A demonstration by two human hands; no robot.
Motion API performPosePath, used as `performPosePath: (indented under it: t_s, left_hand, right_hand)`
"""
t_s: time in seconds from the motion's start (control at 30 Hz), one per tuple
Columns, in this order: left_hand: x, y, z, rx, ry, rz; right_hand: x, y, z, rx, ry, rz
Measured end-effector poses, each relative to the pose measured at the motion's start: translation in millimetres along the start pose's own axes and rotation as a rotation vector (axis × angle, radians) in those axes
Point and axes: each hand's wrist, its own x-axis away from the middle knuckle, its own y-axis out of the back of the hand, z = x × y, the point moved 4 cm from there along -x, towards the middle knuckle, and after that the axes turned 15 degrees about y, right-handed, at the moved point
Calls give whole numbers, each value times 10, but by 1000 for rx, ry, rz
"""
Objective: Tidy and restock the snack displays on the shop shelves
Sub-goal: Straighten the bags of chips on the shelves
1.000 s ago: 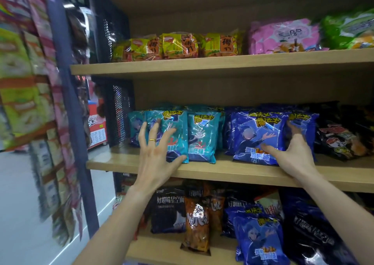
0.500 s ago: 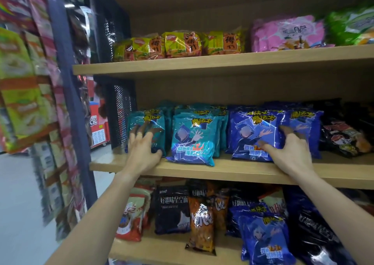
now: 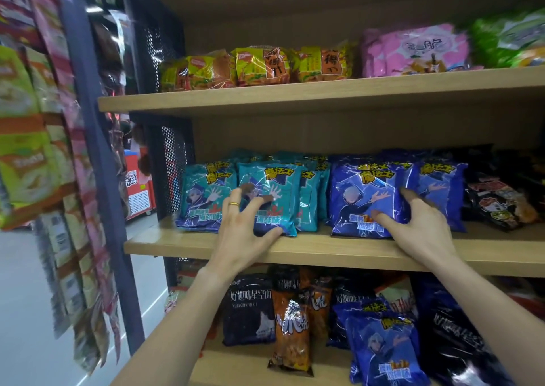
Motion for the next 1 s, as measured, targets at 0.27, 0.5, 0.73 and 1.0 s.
performPosePath:
  t_s: [0.27,0.5,0.73,1.0]
  left_hand:
    - [-112,-79,-109,-175,100,88]
    - [66,-139,-181,-114,39,27]
    - [130,-234,-307,-126,14,49]
    - [209,-208,-378,-74,-28,-47]
  right_hand:
    - [24,-4,70,-55,39,35]
    - [-135,-54,13,-234,-26,164]
    - [-113,52,-100,-379,-10,-27]
    - [10,711,-595,-278,-72,-260]
